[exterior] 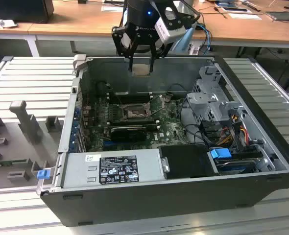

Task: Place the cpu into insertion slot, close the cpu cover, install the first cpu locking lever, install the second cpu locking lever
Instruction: 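Place the cpu into insertion slot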

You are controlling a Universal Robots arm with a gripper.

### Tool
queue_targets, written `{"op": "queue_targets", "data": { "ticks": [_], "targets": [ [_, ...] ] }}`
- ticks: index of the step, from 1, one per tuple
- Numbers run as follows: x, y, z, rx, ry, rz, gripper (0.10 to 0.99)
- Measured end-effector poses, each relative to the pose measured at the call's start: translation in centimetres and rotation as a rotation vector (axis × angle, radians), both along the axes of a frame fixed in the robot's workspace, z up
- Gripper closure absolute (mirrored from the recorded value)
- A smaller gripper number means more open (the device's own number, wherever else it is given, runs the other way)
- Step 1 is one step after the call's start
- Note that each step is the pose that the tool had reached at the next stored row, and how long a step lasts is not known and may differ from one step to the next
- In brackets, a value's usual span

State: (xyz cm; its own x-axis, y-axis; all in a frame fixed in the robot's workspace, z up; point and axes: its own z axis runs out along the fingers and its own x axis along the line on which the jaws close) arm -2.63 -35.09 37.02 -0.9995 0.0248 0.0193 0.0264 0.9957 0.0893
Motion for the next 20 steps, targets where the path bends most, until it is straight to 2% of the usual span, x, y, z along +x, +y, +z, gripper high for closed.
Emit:
{"op": "queue_targets", "data": {
  "ticks": [5,11,20],
  "targets": [
    [0.0,0.0,0.0,0.0,0.0,-0.044,0.557],
    [0.0,-0.02,-0.24,-0.001,0.0016,-0.047,0.557],
    [0.0,-0.02,-0.32,-0.001,0.0016,-0.09,0.557]
  ]
}}
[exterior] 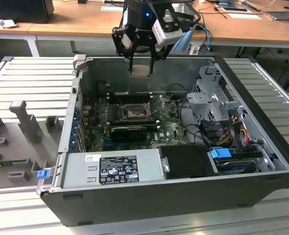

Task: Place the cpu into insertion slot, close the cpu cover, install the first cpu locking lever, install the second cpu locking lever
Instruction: 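Place the cpu into insertion slot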

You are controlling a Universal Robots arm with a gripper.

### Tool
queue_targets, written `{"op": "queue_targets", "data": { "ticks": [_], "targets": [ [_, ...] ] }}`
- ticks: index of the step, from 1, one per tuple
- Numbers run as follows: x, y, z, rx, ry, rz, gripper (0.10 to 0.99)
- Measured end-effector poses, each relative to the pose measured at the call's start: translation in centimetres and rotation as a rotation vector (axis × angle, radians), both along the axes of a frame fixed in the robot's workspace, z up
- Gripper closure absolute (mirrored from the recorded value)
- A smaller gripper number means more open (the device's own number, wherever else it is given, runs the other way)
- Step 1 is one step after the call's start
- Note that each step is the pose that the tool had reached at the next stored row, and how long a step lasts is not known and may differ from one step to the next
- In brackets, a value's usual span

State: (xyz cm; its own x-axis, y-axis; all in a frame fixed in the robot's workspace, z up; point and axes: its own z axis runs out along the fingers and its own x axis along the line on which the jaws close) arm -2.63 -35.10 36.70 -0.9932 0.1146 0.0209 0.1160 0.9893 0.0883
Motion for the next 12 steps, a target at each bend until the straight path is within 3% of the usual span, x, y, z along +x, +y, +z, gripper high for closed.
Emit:
{"op": "queue_targets", "data": {
  "ticks": [12],
  "targets": [
    [0.0,0.0,-0.08,-0.001,0.0,-0.047,0.557]
  ]
}}
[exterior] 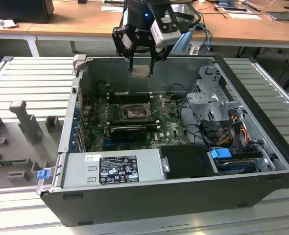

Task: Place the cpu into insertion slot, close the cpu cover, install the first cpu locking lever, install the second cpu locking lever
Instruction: 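Place the cpu into insertion slot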

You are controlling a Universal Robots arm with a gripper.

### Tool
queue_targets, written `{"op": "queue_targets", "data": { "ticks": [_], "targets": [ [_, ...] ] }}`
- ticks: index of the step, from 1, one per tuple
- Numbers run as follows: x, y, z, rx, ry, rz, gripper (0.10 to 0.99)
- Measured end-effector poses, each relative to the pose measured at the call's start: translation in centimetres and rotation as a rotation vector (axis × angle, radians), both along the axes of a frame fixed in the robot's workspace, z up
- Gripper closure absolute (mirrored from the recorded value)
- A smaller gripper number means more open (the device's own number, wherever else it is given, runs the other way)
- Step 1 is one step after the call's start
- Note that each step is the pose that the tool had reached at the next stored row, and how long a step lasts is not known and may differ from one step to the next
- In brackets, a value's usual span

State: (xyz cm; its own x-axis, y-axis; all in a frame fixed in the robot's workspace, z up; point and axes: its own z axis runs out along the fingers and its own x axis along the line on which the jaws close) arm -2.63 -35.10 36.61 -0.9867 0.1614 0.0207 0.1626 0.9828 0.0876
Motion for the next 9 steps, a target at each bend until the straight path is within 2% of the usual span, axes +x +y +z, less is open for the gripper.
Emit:
{"op": "queue_targets", "data": {
  "ticks": [9],
  "targets": [
    [0.0,0.0,-0.06,0.0,0.0,-0.036,0.557]
  ]
}}
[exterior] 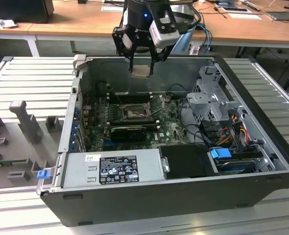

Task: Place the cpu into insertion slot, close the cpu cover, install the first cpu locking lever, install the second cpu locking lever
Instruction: 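Place the cpu into insertion slot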

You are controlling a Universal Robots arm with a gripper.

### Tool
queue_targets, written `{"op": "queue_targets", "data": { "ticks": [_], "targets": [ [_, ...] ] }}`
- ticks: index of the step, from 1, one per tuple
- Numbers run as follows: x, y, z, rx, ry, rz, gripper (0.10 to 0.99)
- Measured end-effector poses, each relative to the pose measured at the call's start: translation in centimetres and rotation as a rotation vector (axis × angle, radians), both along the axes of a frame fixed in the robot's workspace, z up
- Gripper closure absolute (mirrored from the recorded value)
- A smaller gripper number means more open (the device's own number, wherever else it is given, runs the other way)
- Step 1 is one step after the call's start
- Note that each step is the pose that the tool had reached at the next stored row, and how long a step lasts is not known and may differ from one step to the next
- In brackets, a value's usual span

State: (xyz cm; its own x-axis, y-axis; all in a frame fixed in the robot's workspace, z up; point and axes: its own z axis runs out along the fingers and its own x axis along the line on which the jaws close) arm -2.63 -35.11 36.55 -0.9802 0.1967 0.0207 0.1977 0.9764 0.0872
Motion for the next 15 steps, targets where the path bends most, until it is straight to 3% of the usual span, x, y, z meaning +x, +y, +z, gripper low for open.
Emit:
{"op": "queue_targets", "data": {
  "ticks": [15],
  "targets": [
    [0.0,0.0,-0.05,0.0,0.0,-0.074,0.557]
  ]
}}
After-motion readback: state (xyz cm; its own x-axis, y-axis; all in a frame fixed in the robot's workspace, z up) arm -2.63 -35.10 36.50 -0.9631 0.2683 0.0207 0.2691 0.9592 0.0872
